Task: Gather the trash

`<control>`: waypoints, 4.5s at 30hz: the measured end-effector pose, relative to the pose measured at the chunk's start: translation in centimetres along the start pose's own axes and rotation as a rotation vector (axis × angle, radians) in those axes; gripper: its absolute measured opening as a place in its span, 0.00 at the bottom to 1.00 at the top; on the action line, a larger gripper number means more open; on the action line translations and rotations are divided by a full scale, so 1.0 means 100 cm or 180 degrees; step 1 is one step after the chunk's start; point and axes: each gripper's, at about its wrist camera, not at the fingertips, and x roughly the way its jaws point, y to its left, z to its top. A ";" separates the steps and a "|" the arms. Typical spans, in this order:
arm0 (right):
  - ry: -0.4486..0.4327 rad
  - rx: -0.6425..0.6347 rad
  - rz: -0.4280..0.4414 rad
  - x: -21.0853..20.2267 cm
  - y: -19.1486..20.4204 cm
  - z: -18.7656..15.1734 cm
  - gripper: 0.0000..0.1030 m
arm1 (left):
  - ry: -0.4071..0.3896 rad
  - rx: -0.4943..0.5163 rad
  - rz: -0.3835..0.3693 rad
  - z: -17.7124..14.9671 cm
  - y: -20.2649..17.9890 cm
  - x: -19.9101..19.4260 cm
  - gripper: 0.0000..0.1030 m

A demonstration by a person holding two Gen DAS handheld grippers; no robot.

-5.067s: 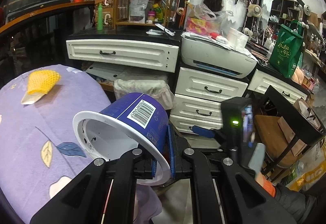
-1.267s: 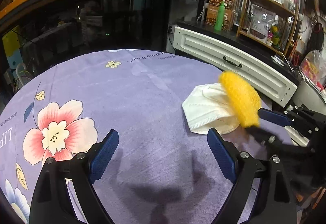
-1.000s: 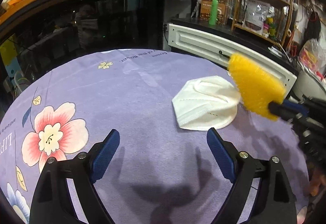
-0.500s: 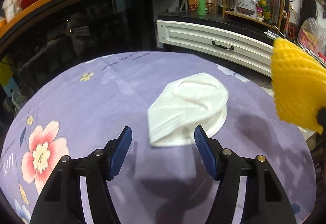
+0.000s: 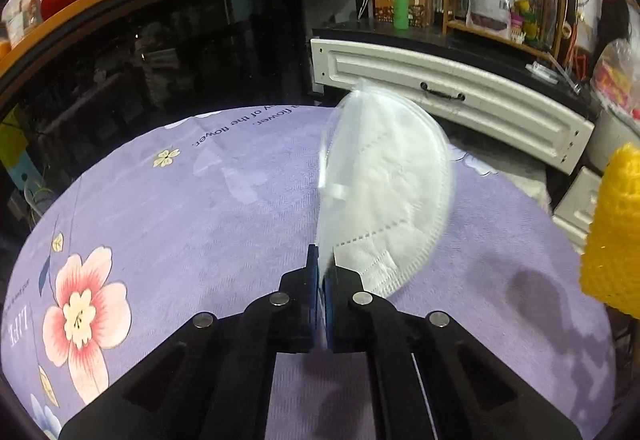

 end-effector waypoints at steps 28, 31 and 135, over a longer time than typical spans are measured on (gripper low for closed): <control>-0.0162 0.0558 -0.0229 -0.123 -0.039 -0.106 0.10 | -0.0451 -0.0115 -0.0655 -0.099 -0.058 -0.160 0.03; -0.0144 0.0671 -0.0324 -0.134 -0.053 -0.123 0.10 | -0.0470 -0.0043 -0.0717 -0.105 -0.073 -0.167 0.03; -0.0961 0.0308 -0.0899 -0.290 0.131 -0.181 0.94 | -0.1332 0.0103 -0.0245 -0.239 -0.063 -0.341 0.95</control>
